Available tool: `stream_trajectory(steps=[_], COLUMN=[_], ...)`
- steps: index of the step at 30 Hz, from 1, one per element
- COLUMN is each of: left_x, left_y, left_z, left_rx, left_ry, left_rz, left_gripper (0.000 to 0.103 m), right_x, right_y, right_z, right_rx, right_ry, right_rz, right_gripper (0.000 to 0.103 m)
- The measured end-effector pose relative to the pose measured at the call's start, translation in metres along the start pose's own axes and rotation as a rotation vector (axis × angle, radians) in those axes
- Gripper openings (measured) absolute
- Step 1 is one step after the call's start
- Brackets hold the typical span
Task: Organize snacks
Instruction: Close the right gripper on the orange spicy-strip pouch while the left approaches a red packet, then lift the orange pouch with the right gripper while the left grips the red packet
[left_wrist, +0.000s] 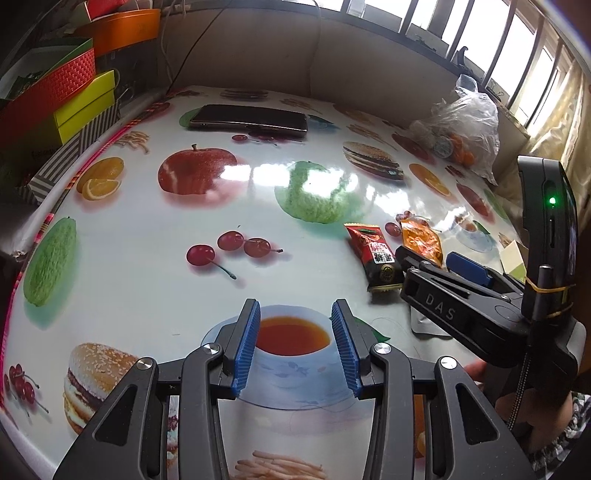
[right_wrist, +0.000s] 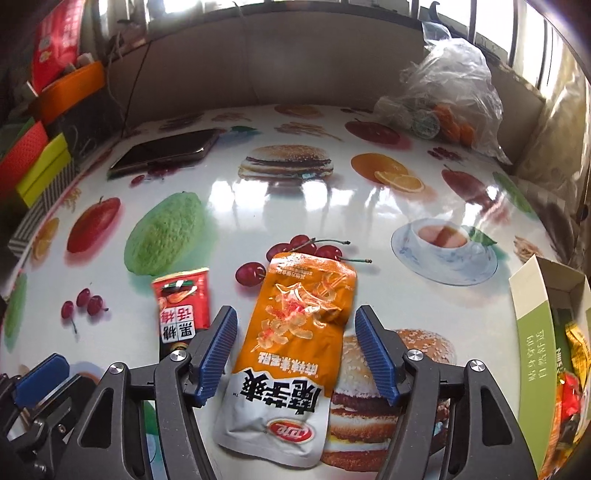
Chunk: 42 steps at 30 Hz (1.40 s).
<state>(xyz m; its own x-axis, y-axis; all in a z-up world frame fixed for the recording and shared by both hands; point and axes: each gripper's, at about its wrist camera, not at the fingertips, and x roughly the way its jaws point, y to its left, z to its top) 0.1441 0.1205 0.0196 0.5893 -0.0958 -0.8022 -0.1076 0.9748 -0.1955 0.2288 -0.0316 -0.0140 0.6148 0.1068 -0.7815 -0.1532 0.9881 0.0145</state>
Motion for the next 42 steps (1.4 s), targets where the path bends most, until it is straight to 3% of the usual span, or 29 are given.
stream_trajectory(steps=[5,9,19,23,27,35,36,37,38,42], left_x=[0.0,0.002,0.012,0.018,0.027,0.05,0.049,0.05,0.05,0.05], left_y=[-0.003,-0.006,-0.024,-0.035,-0.048,-0.061,-0.062,-0.062,-0.062,-0.063], left_z=[0.0,0.002,0.015,0.025,0.033,0.036,0.037,0.037,0.037,0.037], left_rx=[0.009,0.001,0.039,0.054,0.09,0.138,0.135,0.134,0.133,0.124], left_ry=[0.004,0.01,0.019,0.026,0.038,0.077,0.07,0.074,0.073,0.068], left_rz=[-0.01,-0.032,-0.069,-0.106,-0.118,-0.081,-0.078,-0.076,-0.072,-0.063], left_gripper=[0.042,0.042,0.042,0.042,0.042,0.042,0.042,0.042,0.042,0.042], right_x=[-0.003,-0.009,-0.022,-0.028,-0.03,-0.034,-0.034,-0.035,-0.034,-0.034], right_y=[-0.006,-0.011,-0.024,-0.027,-0.031,-0.045,-0.047,-0.048,-0.049,-0.056], right_z=[-0.004,-0.007,-0.014,-0.015,-0.017,-0.02,-0.021,-0.021,-0.021,-0.023], right_rx=[0.0,0.009,0.027,0.018,0.025,0.072,0.078,0.083,0.091,0.127], right_ry=[-0.003,-0.015,-0.052,-0.069,-0.071,-0.075,-0.074,-0.075,-0.068,-0.065], right_rz=[-0.01,-0.024,-0.002,0.003,0.02,0.042,0.046,0.05,0.053,0.077], right_gripper=[0.066,0.049,0.04,0.023,0.023,0.018,0.016,0.004,0.001,0.001])
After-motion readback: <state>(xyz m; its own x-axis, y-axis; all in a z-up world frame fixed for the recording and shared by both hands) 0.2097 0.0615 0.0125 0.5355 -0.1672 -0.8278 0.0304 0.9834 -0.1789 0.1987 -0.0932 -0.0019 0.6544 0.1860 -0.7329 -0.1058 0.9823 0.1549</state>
